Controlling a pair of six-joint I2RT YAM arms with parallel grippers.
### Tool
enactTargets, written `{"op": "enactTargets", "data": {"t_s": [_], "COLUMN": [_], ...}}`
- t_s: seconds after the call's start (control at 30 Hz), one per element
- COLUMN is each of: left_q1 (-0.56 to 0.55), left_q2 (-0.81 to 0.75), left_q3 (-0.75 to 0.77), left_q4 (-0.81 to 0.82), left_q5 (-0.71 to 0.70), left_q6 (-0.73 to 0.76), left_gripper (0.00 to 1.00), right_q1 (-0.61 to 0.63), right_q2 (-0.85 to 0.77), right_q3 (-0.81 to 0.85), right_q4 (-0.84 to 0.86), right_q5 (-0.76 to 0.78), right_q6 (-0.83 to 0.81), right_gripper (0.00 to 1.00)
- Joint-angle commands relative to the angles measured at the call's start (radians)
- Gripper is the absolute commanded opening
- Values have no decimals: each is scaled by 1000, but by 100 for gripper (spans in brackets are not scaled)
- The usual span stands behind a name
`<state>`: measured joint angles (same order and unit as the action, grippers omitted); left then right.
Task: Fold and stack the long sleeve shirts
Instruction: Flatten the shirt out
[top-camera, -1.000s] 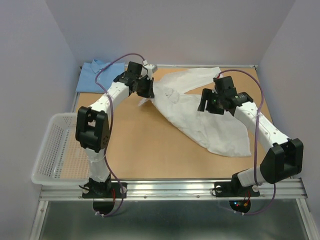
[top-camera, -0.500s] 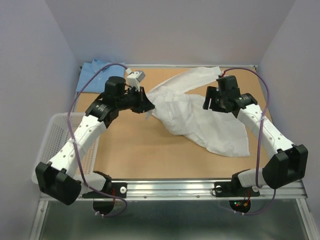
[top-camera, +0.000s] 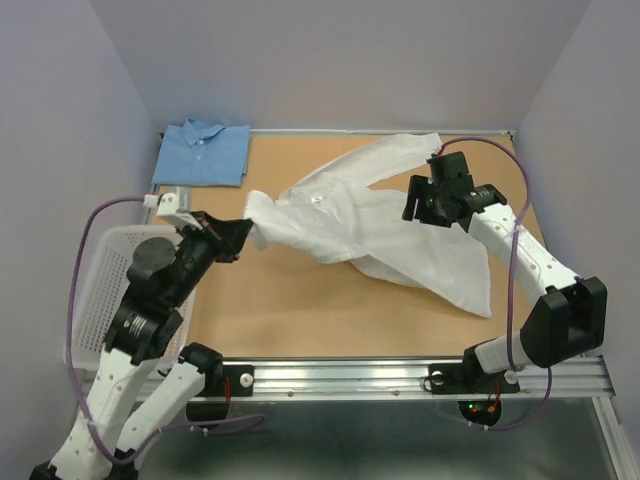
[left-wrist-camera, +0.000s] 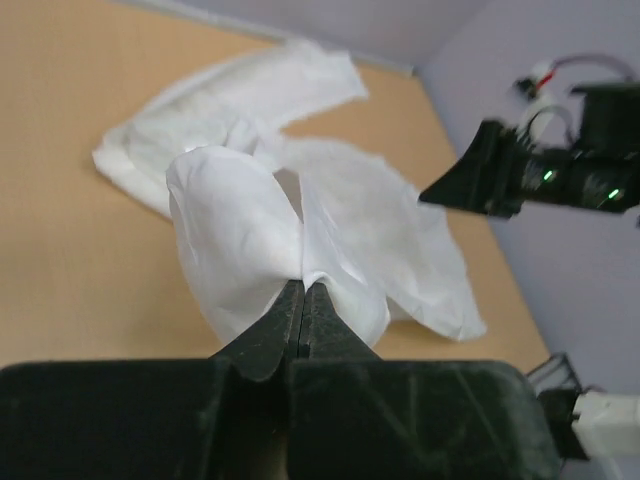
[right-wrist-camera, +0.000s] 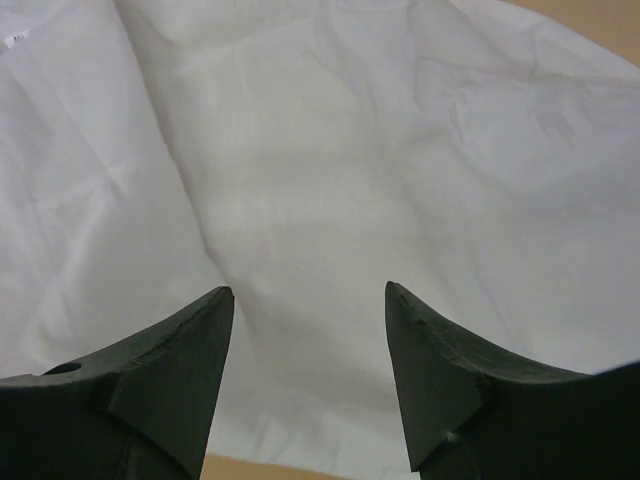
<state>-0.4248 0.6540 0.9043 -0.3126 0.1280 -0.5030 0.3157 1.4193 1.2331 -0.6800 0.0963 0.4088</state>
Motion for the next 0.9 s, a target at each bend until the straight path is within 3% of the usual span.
{"op": "enactTargets", "data": {"t_s": [0.0, 0.07, 0.17, 0.27, 0.3, 0.37, 0.4, 0.47, 0.63, 0.87], "left_q1": [6, 6, 6, 6, 6, 6, 6, 6, 6, -3], "left_q2": [-141, -227, -301, -326, -330, -338, -335, -306, -39, 543], "left_q3": [-113, -171, -226, -314, -324, -320, -314, -294, -210, 40], "left_q4": [26, 4, -8, 65, 81, 102, 121, 125, 152, 173], "left_q5": [-293, -352, -329, -167, -134, -93, -93, -90, -13, 94], "left_q6": [-179, -241, -301, -284, -281, -260, -218, -187, -115, -37], "left_gripper": [0, 0, 0, 20, 34, 50, 82, 86, 87, 87], "right_q1": [0, 0, -1, 2, 0, 0, 0, 0, -12, -124], "right_q2": [4, 10, 12, 10, 7, 7, 9, 15, 27, 67], "right_q3": [-20, -21, -29, -37, -38, -38, -35, -29, 0, 11], "right_q4": [60, 65, 65, 68, 68, 68, 68, 66, 62, 40], "right_q5": [-30, -46, -55, -47, -43, -26, -17, 29, 158, 128], "right_q6": [19, 18, 18, 16, 15, 13, 10, 4, 7, 36], "right_gripper": [67, 67, 67, 67, 67, 67, 67, 67, 67, 68]}}
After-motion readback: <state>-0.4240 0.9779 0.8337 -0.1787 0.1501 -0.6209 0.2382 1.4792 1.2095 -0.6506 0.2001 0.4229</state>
